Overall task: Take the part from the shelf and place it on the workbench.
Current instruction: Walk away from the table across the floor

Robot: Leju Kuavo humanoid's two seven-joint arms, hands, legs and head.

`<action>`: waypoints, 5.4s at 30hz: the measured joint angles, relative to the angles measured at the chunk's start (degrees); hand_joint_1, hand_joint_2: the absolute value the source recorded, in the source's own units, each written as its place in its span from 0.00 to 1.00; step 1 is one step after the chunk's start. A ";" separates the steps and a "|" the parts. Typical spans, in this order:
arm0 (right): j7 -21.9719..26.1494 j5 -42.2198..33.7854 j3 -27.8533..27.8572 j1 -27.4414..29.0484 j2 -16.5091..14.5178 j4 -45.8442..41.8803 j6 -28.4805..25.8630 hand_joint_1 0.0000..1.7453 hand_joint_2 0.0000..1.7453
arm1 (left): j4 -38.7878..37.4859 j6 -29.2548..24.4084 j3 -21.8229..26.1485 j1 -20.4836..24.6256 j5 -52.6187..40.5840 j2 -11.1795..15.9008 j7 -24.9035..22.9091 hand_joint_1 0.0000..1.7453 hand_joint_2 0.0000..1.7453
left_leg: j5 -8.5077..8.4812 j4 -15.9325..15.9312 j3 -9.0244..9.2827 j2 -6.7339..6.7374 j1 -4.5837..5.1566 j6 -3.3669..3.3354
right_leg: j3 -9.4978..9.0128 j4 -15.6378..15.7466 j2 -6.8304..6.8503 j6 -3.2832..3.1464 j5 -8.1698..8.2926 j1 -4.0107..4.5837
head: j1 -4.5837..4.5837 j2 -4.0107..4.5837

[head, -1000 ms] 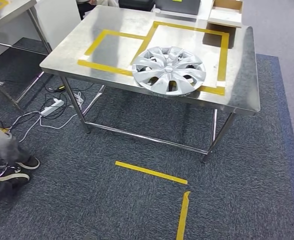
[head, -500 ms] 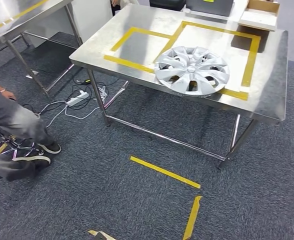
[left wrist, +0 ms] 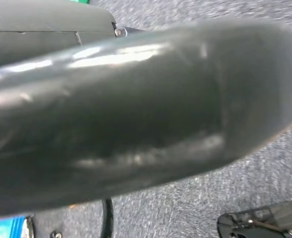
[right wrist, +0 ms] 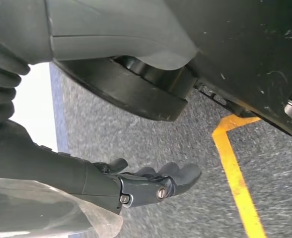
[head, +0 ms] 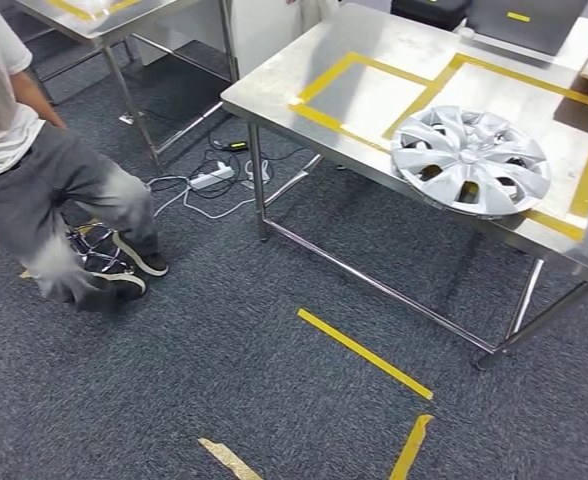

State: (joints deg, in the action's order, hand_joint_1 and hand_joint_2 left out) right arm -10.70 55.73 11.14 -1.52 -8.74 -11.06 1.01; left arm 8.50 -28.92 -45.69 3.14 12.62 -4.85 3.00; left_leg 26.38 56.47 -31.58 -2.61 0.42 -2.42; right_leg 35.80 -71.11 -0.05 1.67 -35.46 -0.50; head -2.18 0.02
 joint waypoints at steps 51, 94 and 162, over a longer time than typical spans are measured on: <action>0.59 2.01 -1.22 0.16 -0.25 0.44 -0.18 0.00 0.00 | -0.03 1.74 2.43 -0.09 2.25 0.50 0.65 0.00 0.00 | 0.39 1.83 -1.38 6.22 0.48 1.94 | -7.81 14.43 6.46 -1.13 4.22 0.47 | -0.89 0.00; -2.86 3.28 -2.25 -1.13 -0.09 0.49 2.78 0.00 0.00 | -0.02 3.69 1.40 0.12 1.21 0.29 -1.06 0.00 0.00 | 0.65 1.54 -0.84 -2.02 -0.10 0.32 | -2.81 7.73 -2.62 0.23 4.51 -0.33 | -0.26 0.00; 0.24 2.01 -1.81 -0.68 -0.21 0.57 4.78 0.00 0.00 | -0.02 4.22 0.44 -0.33 1.25 0.44 2.02 0.00 0.00 | 2.35 4.49 -2.51 -3.08 -0.62 2.94 | -5.11 12.39 -2.26 -1.24 5.25 -0.71 | -0.48 0.00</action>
State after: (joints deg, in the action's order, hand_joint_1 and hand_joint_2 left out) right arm -10.46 57.74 9.32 -2.20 -8.95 -10.49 5.79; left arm 8.48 -24.69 -45.24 2.81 13.87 -4.41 5.03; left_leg 28.73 60.97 -34.10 -5.69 -0.20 0.52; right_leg 30.69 -58.72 -2.31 0.44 -30.21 -1.20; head -2.66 0.02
